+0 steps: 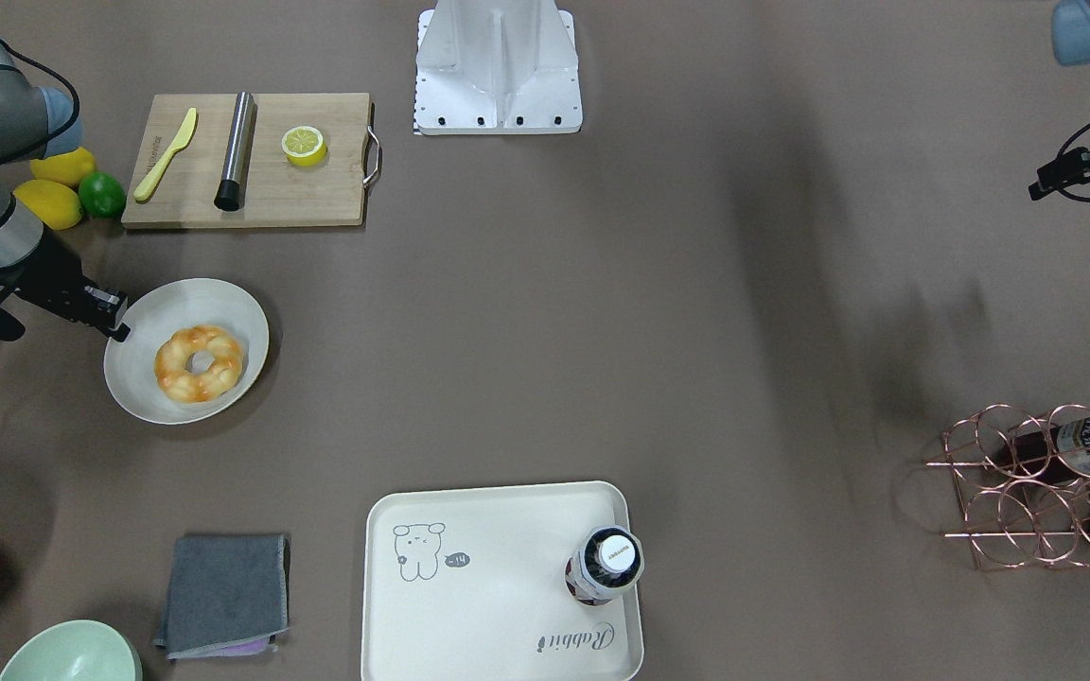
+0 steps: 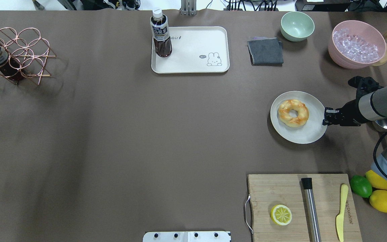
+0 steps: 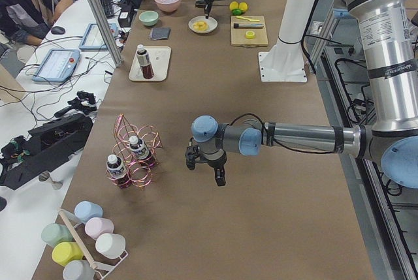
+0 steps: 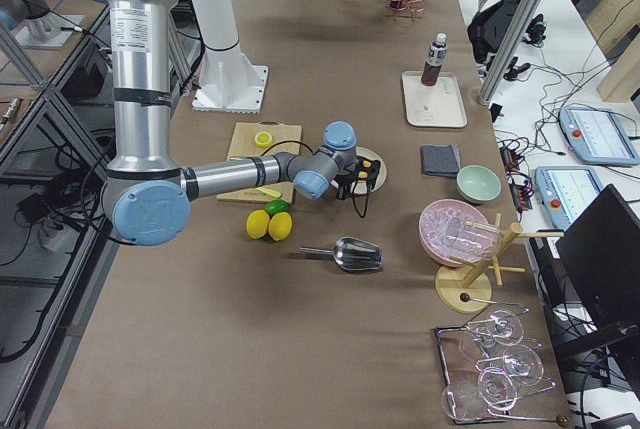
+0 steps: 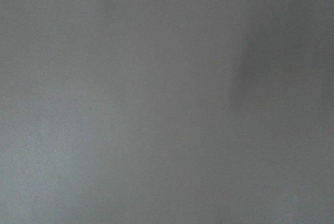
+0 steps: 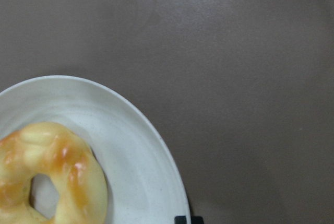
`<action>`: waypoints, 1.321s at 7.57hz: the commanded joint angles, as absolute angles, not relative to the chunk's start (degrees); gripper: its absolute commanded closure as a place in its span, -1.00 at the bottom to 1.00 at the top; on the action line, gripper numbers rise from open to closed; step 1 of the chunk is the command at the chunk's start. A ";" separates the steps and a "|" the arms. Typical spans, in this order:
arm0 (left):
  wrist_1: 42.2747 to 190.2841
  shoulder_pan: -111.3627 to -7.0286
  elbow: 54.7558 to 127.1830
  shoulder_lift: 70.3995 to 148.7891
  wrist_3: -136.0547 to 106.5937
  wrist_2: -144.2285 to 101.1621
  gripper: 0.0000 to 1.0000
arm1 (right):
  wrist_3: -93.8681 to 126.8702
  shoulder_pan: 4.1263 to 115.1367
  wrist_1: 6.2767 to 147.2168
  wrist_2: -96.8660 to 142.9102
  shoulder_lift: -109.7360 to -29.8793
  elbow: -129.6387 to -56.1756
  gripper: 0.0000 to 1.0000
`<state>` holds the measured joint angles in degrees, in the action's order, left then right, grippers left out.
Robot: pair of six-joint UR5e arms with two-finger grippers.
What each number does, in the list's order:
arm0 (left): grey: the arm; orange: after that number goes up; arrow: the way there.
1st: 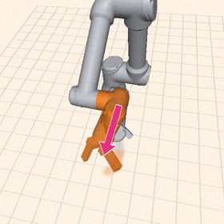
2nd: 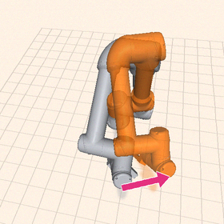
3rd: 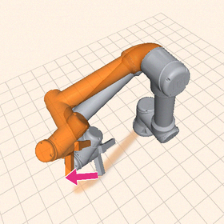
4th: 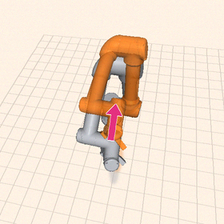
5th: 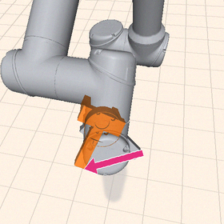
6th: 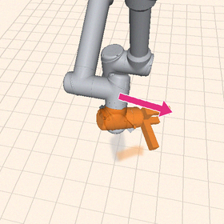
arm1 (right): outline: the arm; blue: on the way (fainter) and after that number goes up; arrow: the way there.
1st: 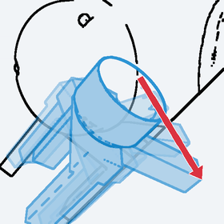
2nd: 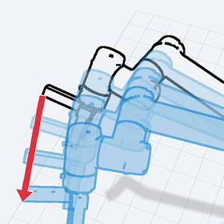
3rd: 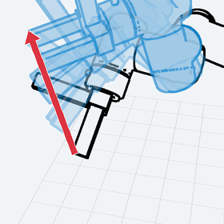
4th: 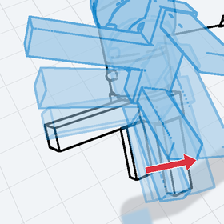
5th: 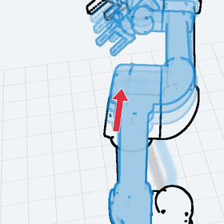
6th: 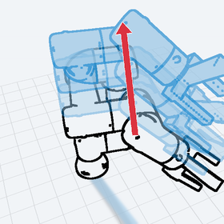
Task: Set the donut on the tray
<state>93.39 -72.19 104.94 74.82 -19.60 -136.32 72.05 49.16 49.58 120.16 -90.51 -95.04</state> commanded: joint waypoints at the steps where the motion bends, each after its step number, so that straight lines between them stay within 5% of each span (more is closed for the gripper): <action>1: 93.43 -72.16 104.94 74.88 -19.60 -136.32 -0.96 | 73.65 49.57 49.75 122.07 -90.97 -99.92 1.00; 5: 93.43 -72.16 104.94 74.79 -19.60 -136.32 -0.96 | 78.88 54.05 51.23 126.30 -84.59 -99.06 1.00; 8: 93.34 -72.16 104.94 74.79 -19.60 -136.32 -0.96 | 81.03 53.88 76.30 125.69 -63.98 -94.87 1.00; 10: 93.43 -72.16 105.03 74.79 -19.60 -136.32 -0.96 | 89.16 51.61 76.73 121.50 -51.39 -82.42 1.00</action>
